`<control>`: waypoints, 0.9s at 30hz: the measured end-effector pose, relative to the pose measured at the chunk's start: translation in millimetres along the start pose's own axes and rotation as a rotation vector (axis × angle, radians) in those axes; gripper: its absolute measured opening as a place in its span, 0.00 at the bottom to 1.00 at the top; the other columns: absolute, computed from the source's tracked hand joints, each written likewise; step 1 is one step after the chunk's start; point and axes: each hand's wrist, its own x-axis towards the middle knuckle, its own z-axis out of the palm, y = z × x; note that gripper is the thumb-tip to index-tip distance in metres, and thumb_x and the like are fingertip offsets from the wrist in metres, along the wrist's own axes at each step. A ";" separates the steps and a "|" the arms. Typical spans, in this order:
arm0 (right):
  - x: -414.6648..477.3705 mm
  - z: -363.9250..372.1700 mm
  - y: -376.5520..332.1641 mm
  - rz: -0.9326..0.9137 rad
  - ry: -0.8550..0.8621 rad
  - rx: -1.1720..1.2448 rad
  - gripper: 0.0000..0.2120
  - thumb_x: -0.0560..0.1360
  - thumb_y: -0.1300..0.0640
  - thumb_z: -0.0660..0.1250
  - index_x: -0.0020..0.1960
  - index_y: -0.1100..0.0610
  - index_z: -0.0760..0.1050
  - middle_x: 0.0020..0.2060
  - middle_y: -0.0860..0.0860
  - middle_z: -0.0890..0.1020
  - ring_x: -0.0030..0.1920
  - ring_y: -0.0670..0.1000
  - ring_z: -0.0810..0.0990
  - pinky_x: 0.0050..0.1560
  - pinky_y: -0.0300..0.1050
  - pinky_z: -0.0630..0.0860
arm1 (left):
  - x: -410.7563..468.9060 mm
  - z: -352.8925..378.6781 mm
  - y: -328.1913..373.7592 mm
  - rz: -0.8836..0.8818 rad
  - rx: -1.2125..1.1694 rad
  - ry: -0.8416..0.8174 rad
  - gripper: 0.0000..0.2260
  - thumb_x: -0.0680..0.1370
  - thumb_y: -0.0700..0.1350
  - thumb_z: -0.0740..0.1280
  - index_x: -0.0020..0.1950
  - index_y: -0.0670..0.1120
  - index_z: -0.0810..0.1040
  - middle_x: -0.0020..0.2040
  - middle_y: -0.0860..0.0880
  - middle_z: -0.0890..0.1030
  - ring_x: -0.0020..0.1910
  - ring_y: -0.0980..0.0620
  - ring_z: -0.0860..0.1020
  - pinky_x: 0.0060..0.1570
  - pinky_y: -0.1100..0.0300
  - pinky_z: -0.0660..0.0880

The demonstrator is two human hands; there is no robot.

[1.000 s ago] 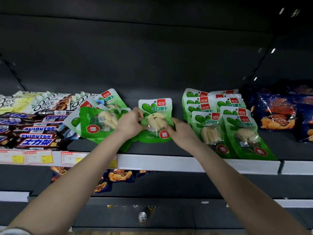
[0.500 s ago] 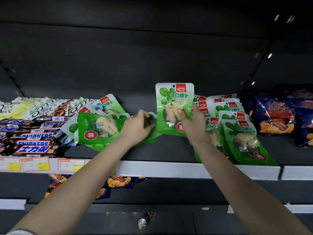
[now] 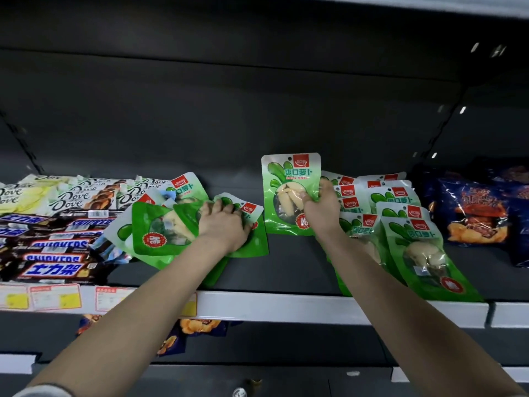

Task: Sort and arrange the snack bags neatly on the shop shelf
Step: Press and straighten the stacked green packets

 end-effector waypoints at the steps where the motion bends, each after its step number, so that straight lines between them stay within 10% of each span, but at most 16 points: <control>1: 1.6 5.3 0.2 0.002 -0.002 -0.026 0.13 0.76 0.63 0.64 0.61 0.58 0.69 0.46 0.47 0.76 0.46 0.46 0.74 0.42 0.33 0.68 | 0.9 0.1 -1.5 0.001 -0.009 -0.003 0.27 0.80 0.60 0.47 0.74 0.47 0.62 0.75 0.47 0.61 0.76 0.43 0.51 0.73 0.42 0.46; 8: 13.3 36.2 2.5 -0.027 0.100 -0.058 0.20 0.73 0.69 0.64 0.63 0.63 0.64 0.57 0.59 0.75 0.55 0.56 0.76 0.46 0.38 0.69 | 10.1 0.5 -5.9 0.017 -0.055 0.010 0.26 0.79 0.60 0.49 0.73 0.49 0.63 0.75 0.49 0.62 0.76 0.44 0.52 0.72 0.42 0.46; 14: 8.2 52.1 15.3 -0.310 -0.055 -0.684 0.39 0.68 0.72 0.66 0.74 0.52 0.57 0.74 0.58 0.52 0.73 0.62 0.50 0.73 0.57 0.54 | 14.0 3.3 -7.4 0.031 -0.061 0.024 0.26 0.79 0.61 0.49 0.74 0.49 0.62 0.75 0.49 0.62 0.75 0.43 0.52 0.72 0.42 0.47; 20: -0.7 63.1 27.3 -0.360 -0.474 -0.997 0.25 0.79 0.56 0.53 0.76 0.54 0.55 0.76 0.52 0.46 0.75 0.59 0.40 0.72 0.63 0.41 | 17.4 8.5 -7.5 0.034 -0.070 0.041 0.27 0.79 0.61 0.49 0.74 0.49 0.61 0.75 0.50 0.61 0.75 0.43 0.52 0.72 0.43 0.45; 27: 1.6 60.5 27.8 -0.200 -0.507 -0.983 0.25 0.82 0.52 0.46 0.77 0.53 0.47 0.77 0.52 0.41 0.75 0.58 0.35 0.73 0.61 0.39 | 18.0 11.4 -8.1 0.029 -0.055 0.063 0.28 0.79 0.61 0.49 0.75 0.49 0.61 0.76 0.50 0.60 0.76 0.44 0.52 0.72 0.44 0.45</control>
